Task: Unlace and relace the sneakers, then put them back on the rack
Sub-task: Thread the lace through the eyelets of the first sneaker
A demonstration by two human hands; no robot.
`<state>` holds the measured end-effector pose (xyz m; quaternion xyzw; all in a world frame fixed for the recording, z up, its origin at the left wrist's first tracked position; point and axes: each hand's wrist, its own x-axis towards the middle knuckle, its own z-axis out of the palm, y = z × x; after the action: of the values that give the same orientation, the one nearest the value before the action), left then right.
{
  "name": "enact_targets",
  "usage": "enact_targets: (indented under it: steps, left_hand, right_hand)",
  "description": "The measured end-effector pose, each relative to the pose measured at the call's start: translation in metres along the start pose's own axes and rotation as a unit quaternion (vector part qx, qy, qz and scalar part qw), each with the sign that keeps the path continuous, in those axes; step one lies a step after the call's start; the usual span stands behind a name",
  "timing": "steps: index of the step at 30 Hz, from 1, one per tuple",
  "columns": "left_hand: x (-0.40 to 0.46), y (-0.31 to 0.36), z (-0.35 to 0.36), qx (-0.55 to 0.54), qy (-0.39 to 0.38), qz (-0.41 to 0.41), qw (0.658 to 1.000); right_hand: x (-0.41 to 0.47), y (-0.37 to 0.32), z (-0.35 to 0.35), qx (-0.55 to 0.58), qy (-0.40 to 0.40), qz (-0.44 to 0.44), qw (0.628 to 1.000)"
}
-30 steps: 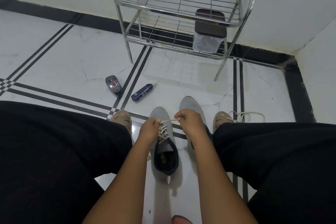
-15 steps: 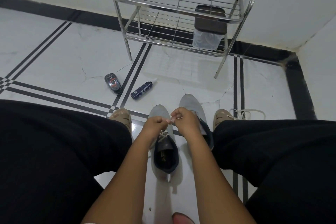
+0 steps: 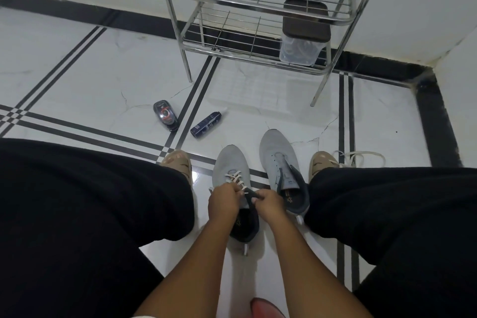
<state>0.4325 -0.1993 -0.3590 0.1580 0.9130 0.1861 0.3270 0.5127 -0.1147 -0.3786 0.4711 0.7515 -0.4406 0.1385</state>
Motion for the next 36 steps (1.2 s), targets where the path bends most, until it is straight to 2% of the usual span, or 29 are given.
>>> enact_targets:
  steps: [6,16,23,26,29,33,36]
  left_hand:
    - [-0.002,-0.002,0.013,0.036,0.048,0.022,0.998]
    - [0.003,-0.001,0.022,0.086,0.09,0.035,0.992]
    - [0.001,-0.005,0.034,0.042,0.114,-0.033,0.992]
    - [0.004,-0.008,0.036,0.077,0.121,0.005,0.99]
    - [0.001,-0.007,0.031,0.145,0.127,0.069,0.979]
    - [0.0,-0.006,0.029,0.16,0.119,0.088,0.976]
    - [-0.002,-0.006,0.028,0.168,0.119,0.099,0.974]
  right_hand:
    - [0.01,0.01,0.006,0.056,-0.014,0.012,0.998]
    - [0.021,0.019,0.014,0.068,-0.031,0.019,0.997]
    - [0.015,0.015,0.014,0.133,-0.043,0.021,0.99]
    - [0.011,0.01,0.008,0.164,-0.069,0.04,0.983]
    - [0.007,0.005,0.002,0.236,-0.076,0.101,0.963]
    - [0.01,0.006,0.002,0.285,-0.069,0.127,0.948]
    - [0.01,0.005,0.004,0.348,-0.075,0.162,0.92]
